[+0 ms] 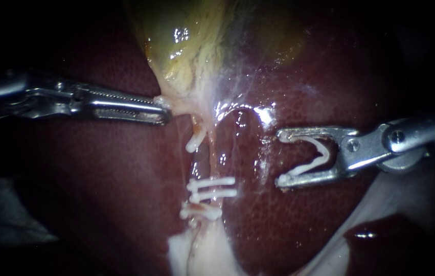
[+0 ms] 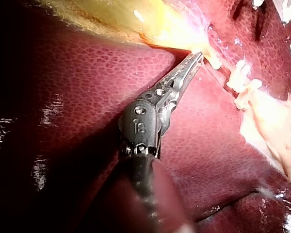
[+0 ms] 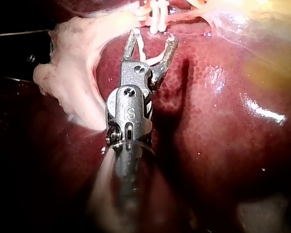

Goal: Clipping third clip right tube

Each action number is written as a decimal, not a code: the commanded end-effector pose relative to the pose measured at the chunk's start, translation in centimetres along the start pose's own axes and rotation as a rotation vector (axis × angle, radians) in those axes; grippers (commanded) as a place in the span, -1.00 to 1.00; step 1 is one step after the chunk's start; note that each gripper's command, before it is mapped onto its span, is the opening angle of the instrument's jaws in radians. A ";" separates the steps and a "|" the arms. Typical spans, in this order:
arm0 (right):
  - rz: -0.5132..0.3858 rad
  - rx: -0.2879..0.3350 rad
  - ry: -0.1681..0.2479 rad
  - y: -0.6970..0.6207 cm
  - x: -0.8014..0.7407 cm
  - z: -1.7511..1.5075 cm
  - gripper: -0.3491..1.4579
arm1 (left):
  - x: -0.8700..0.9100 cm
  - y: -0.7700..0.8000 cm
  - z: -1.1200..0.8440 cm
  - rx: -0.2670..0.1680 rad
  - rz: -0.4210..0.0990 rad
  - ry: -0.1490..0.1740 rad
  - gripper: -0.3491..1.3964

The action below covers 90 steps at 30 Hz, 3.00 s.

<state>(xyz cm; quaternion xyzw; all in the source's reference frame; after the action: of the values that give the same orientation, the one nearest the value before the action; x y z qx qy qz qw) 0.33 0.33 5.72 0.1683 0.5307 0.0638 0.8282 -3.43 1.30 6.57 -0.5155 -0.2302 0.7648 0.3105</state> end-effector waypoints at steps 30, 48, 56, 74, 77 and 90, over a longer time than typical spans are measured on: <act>0.243 0.023 0.056 0.35 0.00 1.18 -0.06 | 0.36 0.17 -0.57 0.004 -0.022 0.020 -1.00; 0.400 0.123 0.140 0.57 -0.29 1.77 -0.07 | 0.37 0.20 -0.56 0.006 -0.023 0.020 -1.00; 0.505 0.252 0.282 0.64 -0.21 1.88 -0.07 | 0.37 0.20 -0.56 0.006 -0.023 0.020 -1.00; 0.555 0.313 0.400 0.69 0.05 1.67 -0.39 | 0.37 0.20 -0.56 0.006 -0.023 0.020 -1.00; 0.572 0.319 0.397 0.68 0.03 1.63 -0.68 | 0.37 0.20 -0.56 0.006 -0.023 0.020 -1.00; 0.633 0.330 0.351 0.66 0.04 1.58 -1.00 | 0.37 0.20 -0.56 0.006 -0.023 0.020 -1.00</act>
<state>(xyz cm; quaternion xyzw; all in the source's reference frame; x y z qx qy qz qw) 1.82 0.63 6.51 0.4420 0.5891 0.2581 0.6253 -3.06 1.44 5.99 -0.5197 -0.2305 0.7566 0.3229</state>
